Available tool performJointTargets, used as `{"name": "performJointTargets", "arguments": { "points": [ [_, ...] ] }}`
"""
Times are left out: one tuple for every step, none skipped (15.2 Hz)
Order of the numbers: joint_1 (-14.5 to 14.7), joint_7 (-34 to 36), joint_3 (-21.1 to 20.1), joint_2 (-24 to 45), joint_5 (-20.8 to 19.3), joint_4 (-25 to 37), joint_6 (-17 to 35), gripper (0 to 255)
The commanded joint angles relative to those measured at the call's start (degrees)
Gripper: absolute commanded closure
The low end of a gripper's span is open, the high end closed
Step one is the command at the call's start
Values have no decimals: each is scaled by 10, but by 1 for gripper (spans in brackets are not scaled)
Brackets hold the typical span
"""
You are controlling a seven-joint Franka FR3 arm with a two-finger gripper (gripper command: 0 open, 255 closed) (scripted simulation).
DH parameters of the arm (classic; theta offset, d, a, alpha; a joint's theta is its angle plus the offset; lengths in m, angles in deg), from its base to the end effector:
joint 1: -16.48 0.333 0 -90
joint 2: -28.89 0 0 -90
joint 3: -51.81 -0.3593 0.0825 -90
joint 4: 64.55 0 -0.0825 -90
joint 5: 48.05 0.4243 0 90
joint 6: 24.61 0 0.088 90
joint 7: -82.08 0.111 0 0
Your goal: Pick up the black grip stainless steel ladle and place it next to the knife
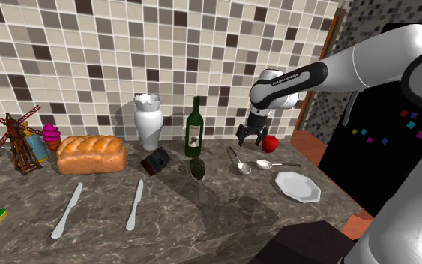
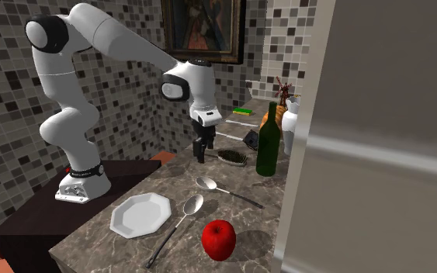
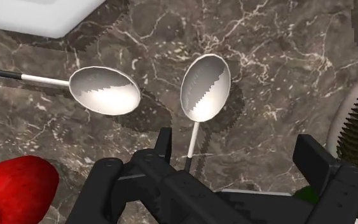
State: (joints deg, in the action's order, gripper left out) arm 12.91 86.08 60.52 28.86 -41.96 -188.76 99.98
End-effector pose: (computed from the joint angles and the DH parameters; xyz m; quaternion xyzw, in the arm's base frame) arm 0.5565 -0.1166 0.4120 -0.9843 0.1711 -0.0067 0.0435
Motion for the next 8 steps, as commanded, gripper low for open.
{"name": "performJointTargets", "arguments": {
  "points": [
    [-4, -2, 4, 45, 15, 22, 21, 0],
    [-7, -3, 6, 67, 22, 34, 28, 0],
    [-9, -4, 7, 88, 30, 48, 35, 0],
    [-12, -5, 8, 110, 38, 62, 41, 0],
    [-16, -6, 8, 132, 45, 76, 46, 0],
    [-19, -6, 8, 153, 53, 92, 51, 0],
    [-23, -7, 8, 175, 61, 108, 55, 0],
    [-27, -7, 8, 197, 68, 124, 59, 0]
  ]
}}
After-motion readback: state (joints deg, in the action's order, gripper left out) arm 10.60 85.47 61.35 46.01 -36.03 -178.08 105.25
